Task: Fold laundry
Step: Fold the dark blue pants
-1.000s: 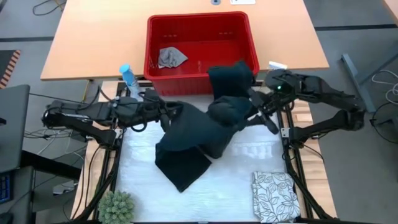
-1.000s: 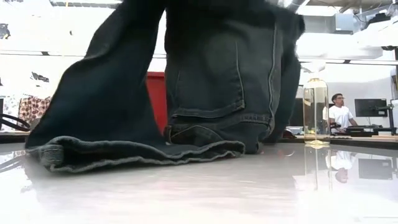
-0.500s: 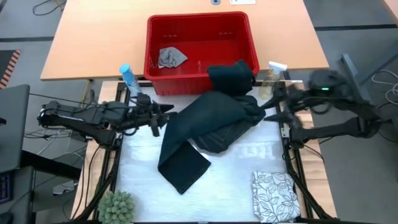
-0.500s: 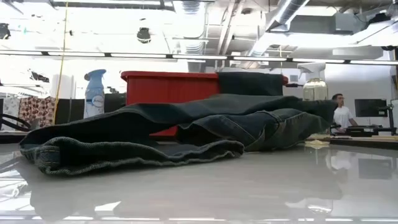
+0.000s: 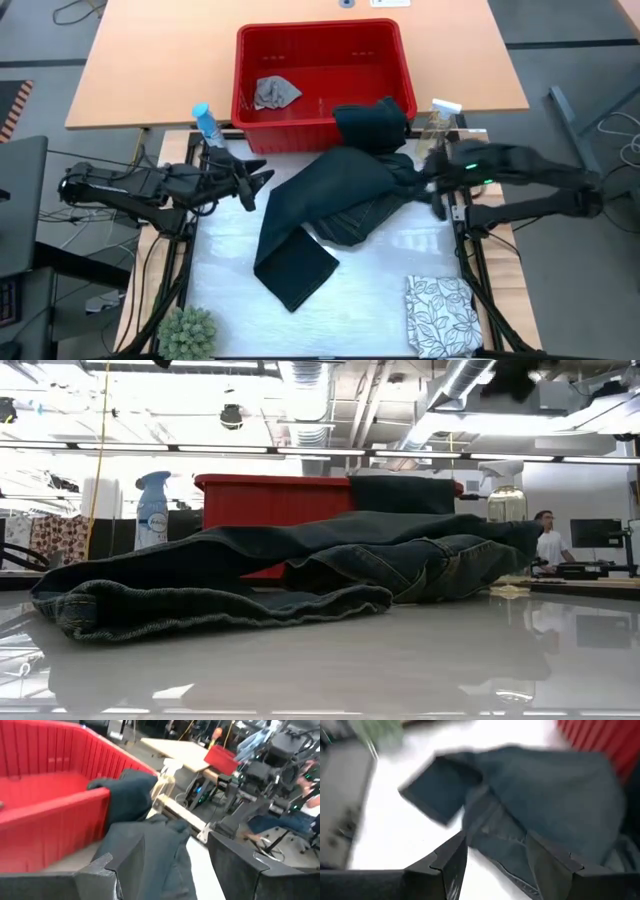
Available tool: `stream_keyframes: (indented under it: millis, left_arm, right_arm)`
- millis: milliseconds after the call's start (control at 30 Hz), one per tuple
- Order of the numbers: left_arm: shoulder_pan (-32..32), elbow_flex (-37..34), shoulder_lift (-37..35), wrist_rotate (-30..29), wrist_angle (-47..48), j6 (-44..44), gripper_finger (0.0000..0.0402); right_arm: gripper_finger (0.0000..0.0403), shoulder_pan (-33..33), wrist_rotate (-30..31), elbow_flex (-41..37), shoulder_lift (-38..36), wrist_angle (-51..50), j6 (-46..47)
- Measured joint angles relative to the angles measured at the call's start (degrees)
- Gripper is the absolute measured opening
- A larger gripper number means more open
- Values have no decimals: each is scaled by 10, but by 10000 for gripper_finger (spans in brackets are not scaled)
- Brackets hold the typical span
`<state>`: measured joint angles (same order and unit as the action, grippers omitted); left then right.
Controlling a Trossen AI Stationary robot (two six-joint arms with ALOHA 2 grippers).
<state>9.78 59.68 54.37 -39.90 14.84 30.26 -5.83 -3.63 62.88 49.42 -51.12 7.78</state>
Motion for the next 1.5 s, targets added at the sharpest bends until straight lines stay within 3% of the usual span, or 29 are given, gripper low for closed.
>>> stream_keyframes:
  millis: [200,467,667,967,1133,1500]
  left_arm:
    - [0,0,1,0,36,54,205]
    - [0,0,10,-3,35,80,205]
    - [0,0,10,-13,36,68,205]
    - [0,0,10,56,37,36,205]
    - [0,0,10,81,37,30,205]
    - [0,0,10,112,38,-18,205]
  right_arm:
    - [224,-12,144,-16,98,21,-115]
    - [224,16,105,-15,256,194,-299]
    - [224,72,82,25,377,261,-356]
    - [224,111,146,124,536,268,-338]
    - [224,106,226,185,614,271,-318]
    - [224,102,235,298,737,266,-326]
